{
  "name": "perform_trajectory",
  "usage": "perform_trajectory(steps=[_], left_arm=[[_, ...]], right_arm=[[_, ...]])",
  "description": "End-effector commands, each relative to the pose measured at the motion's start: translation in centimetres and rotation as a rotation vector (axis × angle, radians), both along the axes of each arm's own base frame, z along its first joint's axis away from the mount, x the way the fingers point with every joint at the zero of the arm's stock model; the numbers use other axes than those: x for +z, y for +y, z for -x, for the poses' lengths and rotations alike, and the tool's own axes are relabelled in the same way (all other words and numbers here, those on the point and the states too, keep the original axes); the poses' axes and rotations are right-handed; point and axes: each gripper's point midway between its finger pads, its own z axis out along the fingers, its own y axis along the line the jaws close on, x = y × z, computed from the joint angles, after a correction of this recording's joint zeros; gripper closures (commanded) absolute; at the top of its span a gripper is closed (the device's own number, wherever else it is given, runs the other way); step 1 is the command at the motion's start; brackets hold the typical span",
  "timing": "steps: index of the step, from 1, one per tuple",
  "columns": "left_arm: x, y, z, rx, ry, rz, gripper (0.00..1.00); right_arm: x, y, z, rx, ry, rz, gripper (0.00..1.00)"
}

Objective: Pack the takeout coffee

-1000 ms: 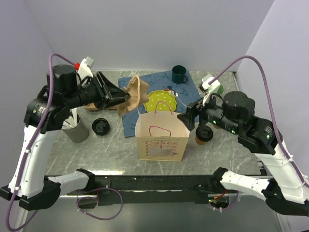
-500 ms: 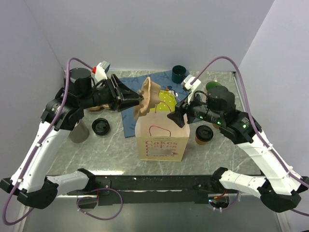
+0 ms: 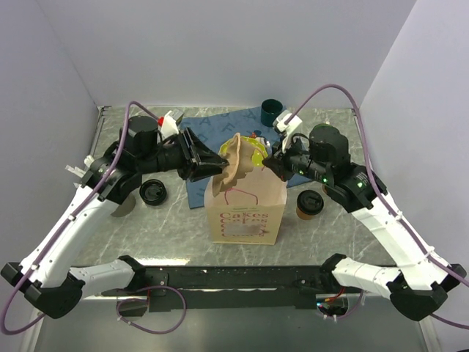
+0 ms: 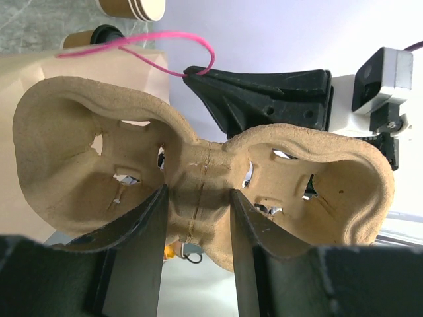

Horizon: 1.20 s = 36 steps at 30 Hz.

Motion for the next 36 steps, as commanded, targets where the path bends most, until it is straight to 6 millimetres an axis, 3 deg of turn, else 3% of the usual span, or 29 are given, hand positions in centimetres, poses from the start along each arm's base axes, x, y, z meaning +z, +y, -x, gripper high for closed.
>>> perform_trajectory(steps=[1,6,10,17,26,36], left_arm=[[0.8,-0.5,-0.1,0.004,-0.030,-0.001,0.70],[-1.3,-0.3,-0.2,0.029,0.024,-0.145,0.71],[-1.6,-0.6,-0.2,0.038,0.026,-0.205,0.72],[-2.9,-1.5,-0.3,0.053,0.041,-0.288,0.73],[-4.8,-2.5,0.6,0.039,0.074,-0.439,0.74],[-5.3,-3.4,0.5,0.046,0.023,-0.555,0.78]], right_arm=[[1.6,0.5,-0.8,-0.009,-0.031,-0.042,0.94],[1.8,0.6,-0.8,-0.030,-0.005,-0.083,0.98],[2.2,0.7,0.3,-0.004,0.001,-0.122,1.00],[0.2,0.5,2.1,0.008,0.073,-0.164,0.99],[0.5,-0.1,1.5,-0.033,0.052,-0.156,0.99],[0.5,-0.5,1.0,-0.081,0.059,-0.157,0.99]])
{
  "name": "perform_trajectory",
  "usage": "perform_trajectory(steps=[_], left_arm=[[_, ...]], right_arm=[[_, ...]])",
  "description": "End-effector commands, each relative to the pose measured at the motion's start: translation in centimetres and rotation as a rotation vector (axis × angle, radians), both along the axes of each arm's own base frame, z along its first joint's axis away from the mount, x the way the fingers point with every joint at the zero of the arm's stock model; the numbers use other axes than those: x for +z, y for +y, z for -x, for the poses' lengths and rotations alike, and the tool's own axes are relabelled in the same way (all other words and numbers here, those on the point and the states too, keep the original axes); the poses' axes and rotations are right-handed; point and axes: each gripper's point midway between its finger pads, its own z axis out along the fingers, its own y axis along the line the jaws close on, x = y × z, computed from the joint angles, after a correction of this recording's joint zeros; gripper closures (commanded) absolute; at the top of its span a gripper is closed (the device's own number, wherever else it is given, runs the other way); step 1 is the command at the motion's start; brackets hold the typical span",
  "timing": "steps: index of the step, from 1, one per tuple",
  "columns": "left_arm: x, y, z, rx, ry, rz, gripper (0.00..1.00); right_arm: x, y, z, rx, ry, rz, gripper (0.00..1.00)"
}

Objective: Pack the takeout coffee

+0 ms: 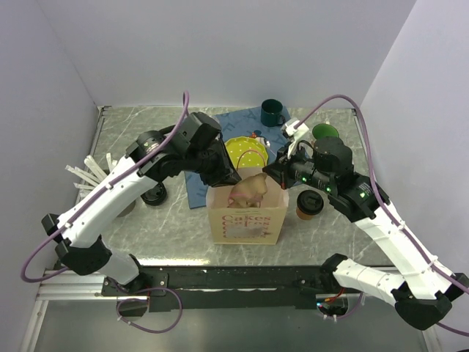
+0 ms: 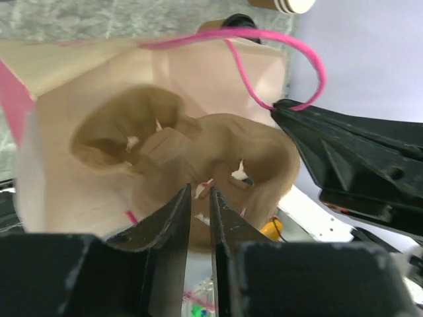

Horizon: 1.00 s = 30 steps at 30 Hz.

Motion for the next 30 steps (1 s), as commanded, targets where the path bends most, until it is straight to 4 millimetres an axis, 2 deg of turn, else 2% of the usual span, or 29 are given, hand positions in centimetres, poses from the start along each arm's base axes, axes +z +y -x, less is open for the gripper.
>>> perform_trajectory(steps=[1,5,8,9,11,12,13,14,15,16,20,22,24,28,30], left_arm=[[0.5,0.4,0.0,-0.004,-0.056,-0.046,0.77],[1.3,-0.8,0.2,-0.038,-0.072,0.022,0.74],[1.9,-1.4,0.7,-0.069,-0.084,0.076,0.71],[1.6,-1.4,0.7,-0.071,-0.078,0.073,0.70],[1.1,-0.9,0.7,-0.064,-0.078,0.048,0.69],[1.1,-0.7,0.6,-0.062,-0.087,0.036,0.68],[0.8,-0.1,0.7,-0.053,-0.080,0.008,0.67],[0.7,0.4,0.1,-0.026,-0.098,-0.021,0.66],[1.1,0.4,0.1,-0.024,-0.102,-0.020,0.63],[1.2,0.9,-0.4,-0.003,-0.118,-0.045,0.54],[2.3,2.1,-1.5,0.005,-0.174,-0.095,0.44],[2.1,2.6,-2.4,0.012,-0.199,-0.144,0.42],[1.3,4.0,-3.1,0.038,-0.212,-0.215,0.40],[-1.5,6.0,-3.7,0.057,-0.180,-0.319,0.38],[-2.9,6.6,-3.8,0.062,-0.161,-0.364,0.38]], right_arm=[[1.6,-0.4,-0.4,-0.041,-0.033,-0.040,0.98],[1.8,-0.6,-0.1,-0.045,-0.009,-0.037,0.95],[1.8,-0.8,0.0,-0.057,0.008,-0.030,0.89],[1.7,-1.0,0.0,-0.067,0.018,-0.024,0.83],[2.4,-1.7,-0.2,-0.123,0.036,-0.022,0.77],[1.6,-2.1,0.1,-0.136,0.084,0.011,0.72],[2.6,-2.3,0.4,-0.140,0.081,0.001,0.69],[2.7,-2.3,0.8,-0.130,0.097,-0.002,0.66],[2.7,-2.6,1.4,-0.128,0.110,0.003,0.62],[2.9,-2.7,1.7,-0.127,0.117,-0.005,0.60],[3.3,-3.1,3.1,-0.139,0.172,-0.038,0.51],[3.0,-3.8,3.7,-0.172,0.221,-0.028,0.48],[2.4,-4.2,3.9,-0.226,0.287,-0.031,0.45],[0.5,-4.8,5.2,-0.277,0.429,-0.003,0.35],[-0.4,-5.4,5.0,-0.318,0.436,0.017,0.33]])
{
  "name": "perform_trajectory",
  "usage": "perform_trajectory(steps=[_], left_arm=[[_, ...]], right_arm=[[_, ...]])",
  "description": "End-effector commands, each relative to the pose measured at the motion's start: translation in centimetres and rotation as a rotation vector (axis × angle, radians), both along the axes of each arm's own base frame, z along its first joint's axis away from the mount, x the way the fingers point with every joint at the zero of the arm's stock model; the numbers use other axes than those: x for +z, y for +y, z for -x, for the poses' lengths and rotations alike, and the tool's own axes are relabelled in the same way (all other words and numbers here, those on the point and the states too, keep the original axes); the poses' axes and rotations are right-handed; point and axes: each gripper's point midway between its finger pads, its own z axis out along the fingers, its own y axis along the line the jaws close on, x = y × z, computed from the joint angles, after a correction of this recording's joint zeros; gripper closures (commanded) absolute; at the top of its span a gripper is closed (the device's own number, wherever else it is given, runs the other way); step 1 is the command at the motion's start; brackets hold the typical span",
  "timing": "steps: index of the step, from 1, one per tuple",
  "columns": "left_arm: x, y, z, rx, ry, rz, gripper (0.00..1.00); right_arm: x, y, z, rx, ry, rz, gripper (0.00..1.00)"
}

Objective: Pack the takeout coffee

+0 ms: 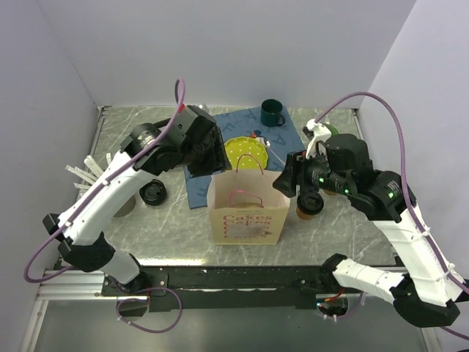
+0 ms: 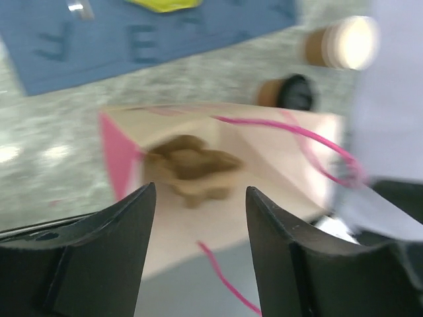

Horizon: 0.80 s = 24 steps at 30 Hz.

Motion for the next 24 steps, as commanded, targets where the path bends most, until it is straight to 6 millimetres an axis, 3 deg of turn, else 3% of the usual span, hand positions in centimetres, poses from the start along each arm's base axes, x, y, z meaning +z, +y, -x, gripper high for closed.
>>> perform_trajectory(steps=[1,5,8,11,13,15,16,17,18,19,20,21,22,24], left_arm=[[-3.2,2.5,-0.3,0.019,0.022,-0.157,0.37],[-5.3,2.2,-0.4,-0.010,0.059,-0.203,0.39],[-6.3,2.1,-0.5,-0.035,0.066,-0.236,0.49],[-7.0,2.0,-0.8,-0.051,0.059,-0.256,0.64],[-6.6,1.8,-0.8,-0.061,0.051,-0.242,0.82],[-4.8,0.6,-0.5,-0.099,0.002,-0.139,0.96],[-4.9,-0.1,-0.3,-0.125,-0.011,-0.105,0.98],[-1.9,-1.2,-0.1,-0.153,-0.116,0.020,0.99],[-0.9,-1.6,0.0,-0.158,-0.158,0.075,0.99],[-2.3,-1.5,0.3,-0.160,-0.155,0.082,0.99],[-0.8,-1.0,1.1,-0.163,-0.206,0.145,0.99],[0.6,-2.0,0.8,-0.173,-0.269,0.226,0.99],[-1.4,-1.8,1.1,-0.178,-0.254,0.216,0.99],[-0.3,-1.8,1.7,-0.185,-0.312,0.285,0.99]], right_arm=[[-1.8,-1.7,0.4,-0.122,0.100,0.041,0.33],[-3.4,-2.5,-0.5,-0.163,0.117,0.127,0.32],[-3.8,-2.7,-1.2,-0.170,0.116,0.170,0.34],[-3.2,-2.4,-1.3,-0.153,0.108,0.168,0.36],[-1.6,-2.4,-1.3,-0.140,0.079,0.150,0.36],[0.8,-0.8,-0.1,-0.026,0.049,0.071,0.36],[1.6,-0.3,0.4,0.051,0.007,0.059,0.36],[2.8,0.7,2.1,0.153,-0.010,-0.001,0.35],[3.4,1.0,2.7,0.198,-0.036,-0.025,0.35],[4.5,1.6,3.0,0.256,-0.098,-0.058,0.35],[5.6,1.5,4.1,0.297,-0.149,-0.096,0.36],[5.5,2.2,5.3,0.371,-0.153,-0.129,0.36],[6.5,2.7,5.6,0.411,-0.215,-0.163,0.36],[7.0,3.1,8.0,0.513,-0.253,-0.218,0.36]])
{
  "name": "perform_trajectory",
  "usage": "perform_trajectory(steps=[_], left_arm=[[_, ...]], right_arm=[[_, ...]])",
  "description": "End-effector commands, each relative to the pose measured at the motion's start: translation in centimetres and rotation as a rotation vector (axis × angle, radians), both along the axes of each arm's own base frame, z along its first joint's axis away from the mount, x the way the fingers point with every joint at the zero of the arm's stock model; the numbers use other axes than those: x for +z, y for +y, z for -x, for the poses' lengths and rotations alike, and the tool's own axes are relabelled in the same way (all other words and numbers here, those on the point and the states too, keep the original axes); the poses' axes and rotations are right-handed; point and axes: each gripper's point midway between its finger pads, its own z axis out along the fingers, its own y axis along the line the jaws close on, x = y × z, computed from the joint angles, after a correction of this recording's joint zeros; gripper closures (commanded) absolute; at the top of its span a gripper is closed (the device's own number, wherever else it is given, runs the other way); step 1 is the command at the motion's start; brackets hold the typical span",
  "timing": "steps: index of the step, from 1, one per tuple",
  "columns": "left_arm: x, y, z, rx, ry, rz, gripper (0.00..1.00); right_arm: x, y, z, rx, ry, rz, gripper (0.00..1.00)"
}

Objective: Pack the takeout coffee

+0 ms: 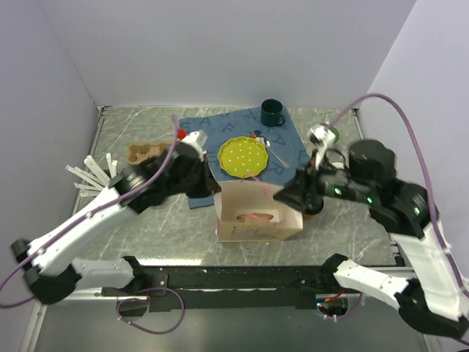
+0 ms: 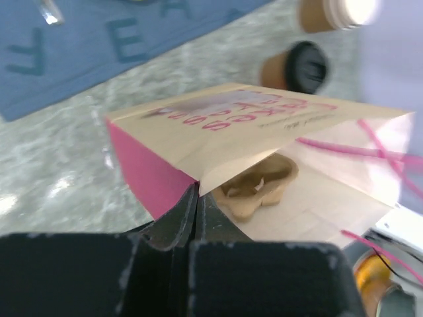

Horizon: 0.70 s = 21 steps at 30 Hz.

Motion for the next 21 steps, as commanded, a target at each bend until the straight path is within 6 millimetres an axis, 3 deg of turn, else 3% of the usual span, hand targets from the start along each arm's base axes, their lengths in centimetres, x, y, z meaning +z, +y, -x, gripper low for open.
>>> perform_trajectory(steps=[1,2,6,12,16,17,21], left_arm=[[4.2,-2.2,0.2,-0.060,-0.191,0.263,0.99],[4.7,-2.1,0.9,-0.082,-0.219,0.278,0.99],[5.3,-2.2,1.7,-0.112,-0.293,0.317,0.99],[4.8,-1.9,4.1,-0.138,-0.308,0.394,0.99],[2.9,-1.4,5.0,-0.125,-0.276,0.372,0.99],[2.6,-1.3,5.1,-0.121,-0.265,0.358,0.99],[2.3,-1.5,4.5,-0.113,-0.259,0.313,0.99]], right_arm=[[4.0,1.7,5.4,0.303,-0.200,-0.195,0.37],[4.3,1.9,5.6,0.320,-0.228,-0.218,0.38],[0.7,2.2,6.3,0.340,-0.172,-0.166,0.42],[-2.9,0.7,5.4,0.177,-0.095,-0.044,0.41],[-3.1,0.2,6.2,0.175,-0.060,-0.037,0.41],[-2.1,0.3,6.6,0.194,-0.067,-0.051,0.43],[-1.4,0.3,7.6,0.269,-0.102,-0.043,0.50]])
